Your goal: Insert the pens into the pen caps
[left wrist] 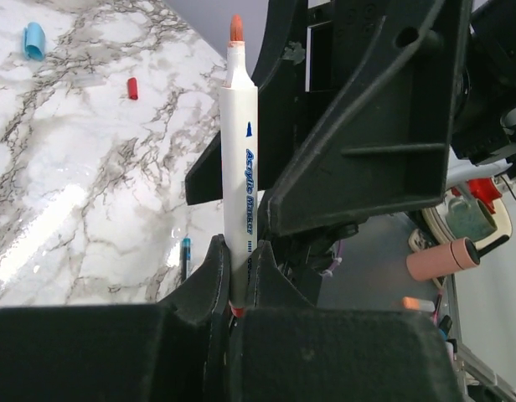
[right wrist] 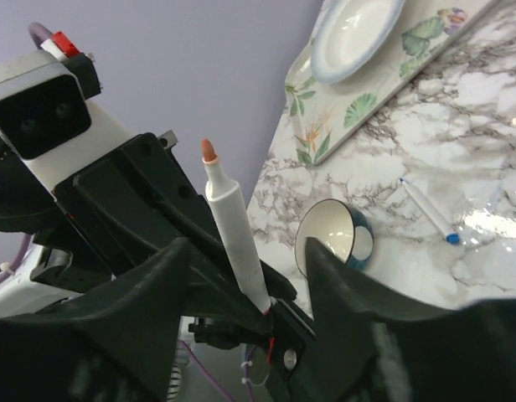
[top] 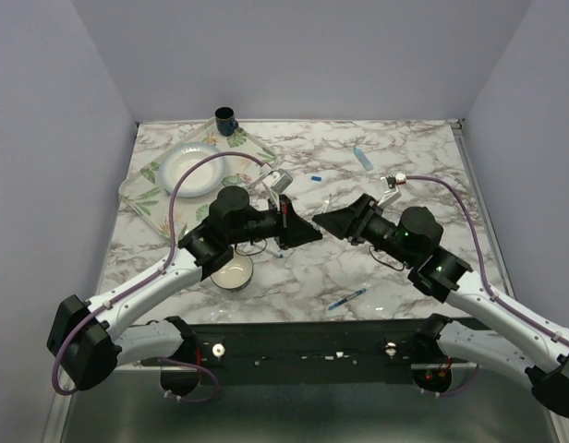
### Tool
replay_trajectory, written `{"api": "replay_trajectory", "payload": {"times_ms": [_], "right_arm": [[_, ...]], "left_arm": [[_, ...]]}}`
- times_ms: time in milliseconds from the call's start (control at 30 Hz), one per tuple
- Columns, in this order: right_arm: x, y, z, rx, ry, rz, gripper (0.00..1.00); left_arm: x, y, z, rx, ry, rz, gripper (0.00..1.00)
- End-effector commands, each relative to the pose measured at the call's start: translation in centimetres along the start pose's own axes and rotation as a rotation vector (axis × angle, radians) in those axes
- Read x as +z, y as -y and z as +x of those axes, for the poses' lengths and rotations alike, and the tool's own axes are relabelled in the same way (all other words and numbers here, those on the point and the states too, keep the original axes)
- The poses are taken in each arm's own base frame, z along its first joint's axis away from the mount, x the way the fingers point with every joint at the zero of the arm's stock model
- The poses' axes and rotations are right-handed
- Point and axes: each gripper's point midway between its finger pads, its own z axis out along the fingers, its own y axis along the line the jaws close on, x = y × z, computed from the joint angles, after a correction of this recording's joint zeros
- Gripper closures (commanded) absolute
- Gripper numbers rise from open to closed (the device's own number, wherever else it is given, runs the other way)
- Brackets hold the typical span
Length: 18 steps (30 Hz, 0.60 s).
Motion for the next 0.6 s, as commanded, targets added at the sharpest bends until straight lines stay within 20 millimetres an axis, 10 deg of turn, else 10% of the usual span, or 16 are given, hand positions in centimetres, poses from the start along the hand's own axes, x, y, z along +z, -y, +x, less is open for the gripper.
{"api": "replay_trajectory", "payload": {"times_ms": [0, 367, 567], "right_arm": [[-1.9, 0.8, -1.8, -0.011, 0.073, 0.119, 0.29], [-12.0, 11.3, -7.0, -0.014, 0.348, 0.873, 0.23], [-13.6, 19.3, -7.5, 0.2, 0.335, 1.082, 0.27]], "left_arm": [[-0.2, 0.1, -1.2, 0.028, 0.024, -0.013, 1.0], [-7.3, -6.7, -4.9, 0.158, 0.204, -0.598, 1.0], [-12.2, -7.7, -5.9, 0.221, 0.318, -0.769, 1.0]]}}
